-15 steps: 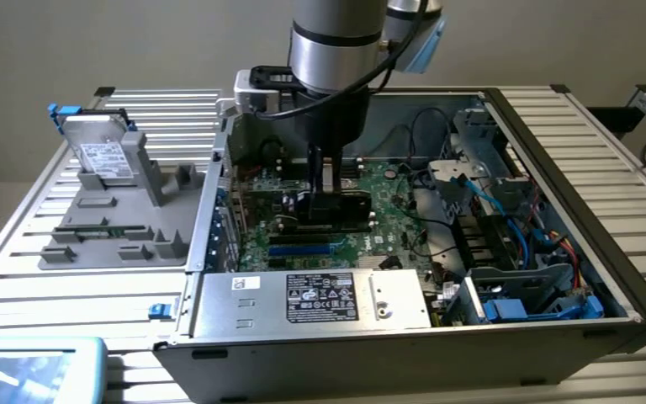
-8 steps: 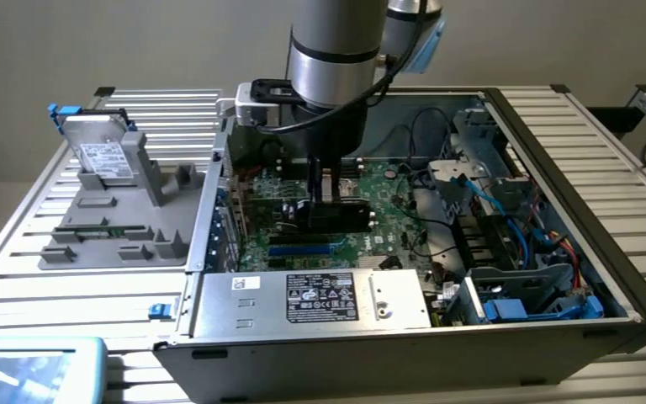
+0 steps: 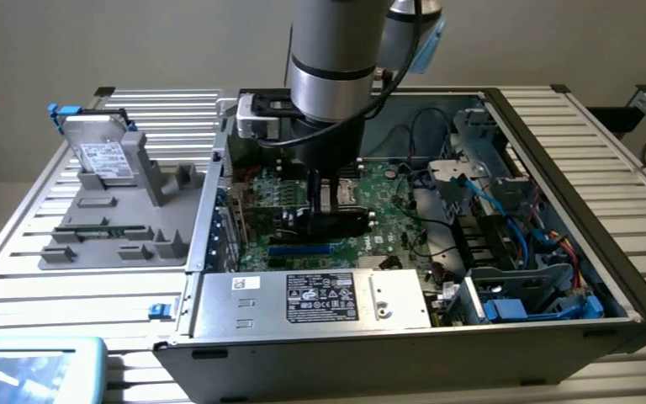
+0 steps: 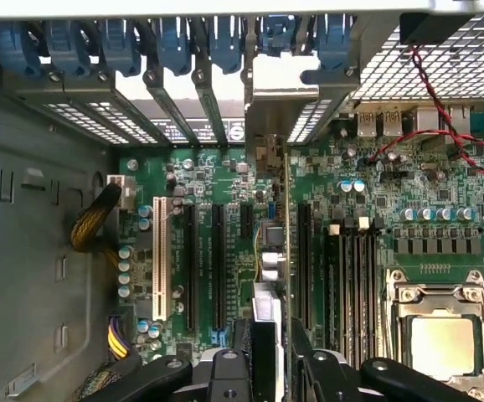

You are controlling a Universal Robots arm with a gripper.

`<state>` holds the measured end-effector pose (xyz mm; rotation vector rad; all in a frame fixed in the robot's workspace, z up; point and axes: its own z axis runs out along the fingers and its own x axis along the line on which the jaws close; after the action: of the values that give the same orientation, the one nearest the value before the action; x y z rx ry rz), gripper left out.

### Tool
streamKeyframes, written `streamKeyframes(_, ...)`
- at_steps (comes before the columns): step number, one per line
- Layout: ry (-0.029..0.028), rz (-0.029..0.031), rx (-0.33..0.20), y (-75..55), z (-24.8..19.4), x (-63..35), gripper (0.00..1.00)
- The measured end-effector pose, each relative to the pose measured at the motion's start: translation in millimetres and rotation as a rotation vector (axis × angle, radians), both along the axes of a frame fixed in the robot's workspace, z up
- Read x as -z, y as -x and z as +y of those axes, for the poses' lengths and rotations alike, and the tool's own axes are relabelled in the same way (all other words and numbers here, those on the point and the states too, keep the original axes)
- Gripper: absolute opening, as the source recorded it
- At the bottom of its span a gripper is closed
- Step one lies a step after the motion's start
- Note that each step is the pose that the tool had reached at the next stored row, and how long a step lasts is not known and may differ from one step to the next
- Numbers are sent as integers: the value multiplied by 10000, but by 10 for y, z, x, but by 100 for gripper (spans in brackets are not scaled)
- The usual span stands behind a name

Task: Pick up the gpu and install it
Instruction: 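Insert the gpu into the slot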

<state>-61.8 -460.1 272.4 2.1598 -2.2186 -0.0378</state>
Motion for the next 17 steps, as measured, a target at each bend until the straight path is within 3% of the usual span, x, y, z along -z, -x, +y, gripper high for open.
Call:
streamKeyframes(8, 0, 0, 1, 23, 1, 141, 29)
streamKeyframes(17, 16, 5, 2, 30, 20, 150, 29)
